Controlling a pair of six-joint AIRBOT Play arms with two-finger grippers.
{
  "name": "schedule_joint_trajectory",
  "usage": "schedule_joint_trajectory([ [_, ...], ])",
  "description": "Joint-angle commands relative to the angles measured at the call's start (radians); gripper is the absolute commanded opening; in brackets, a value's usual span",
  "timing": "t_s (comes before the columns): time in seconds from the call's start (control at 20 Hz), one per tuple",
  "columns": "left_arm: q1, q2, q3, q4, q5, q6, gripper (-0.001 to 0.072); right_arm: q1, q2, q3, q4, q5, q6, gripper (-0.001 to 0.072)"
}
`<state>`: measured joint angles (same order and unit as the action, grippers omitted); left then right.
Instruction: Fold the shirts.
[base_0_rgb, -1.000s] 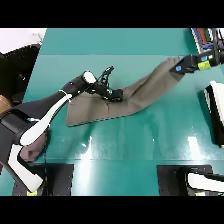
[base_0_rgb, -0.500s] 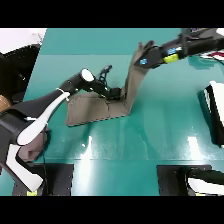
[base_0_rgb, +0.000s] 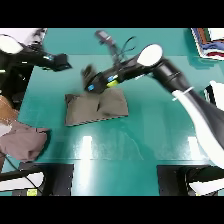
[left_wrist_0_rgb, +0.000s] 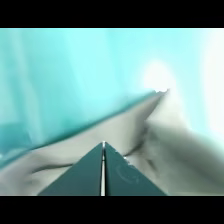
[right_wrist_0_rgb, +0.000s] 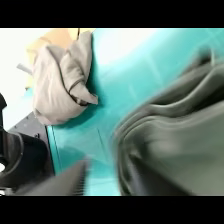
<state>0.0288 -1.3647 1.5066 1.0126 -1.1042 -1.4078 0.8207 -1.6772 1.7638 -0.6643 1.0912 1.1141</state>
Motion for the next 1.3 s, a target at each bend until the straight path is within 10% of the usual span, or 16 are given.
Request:
schedule_joint_trajectory([
  [0.0, 0.121, 0.098, 0.0, 0.037, -0.046, 0.002, 0.0023, 0.069, -0.058, 0.0, -0.046, -0.066, -0.087, 0.0517],
  [0.35, 0.131, 0.1, -0.003, 0.035, -0.124, 0.009, 0.0023, -0.18, 0.009, -0.11, -0.307, 0.194, 0.085, 0.0508],
  [0.7, 0.131, 0.1, -0.003, 0.028, -0.143, 0.013, 0.0023, -0.512, 0.029, -0.513, -0.105, 0.107, 0.179, 0.0517],
  [1.25, 0.121, 0.097, -0.003, -0.01, -0.145, 0.021, 0.0023, -0.268, -0.315, -0.182, 0.08, 0.152, 0.135, 0.0499],
])
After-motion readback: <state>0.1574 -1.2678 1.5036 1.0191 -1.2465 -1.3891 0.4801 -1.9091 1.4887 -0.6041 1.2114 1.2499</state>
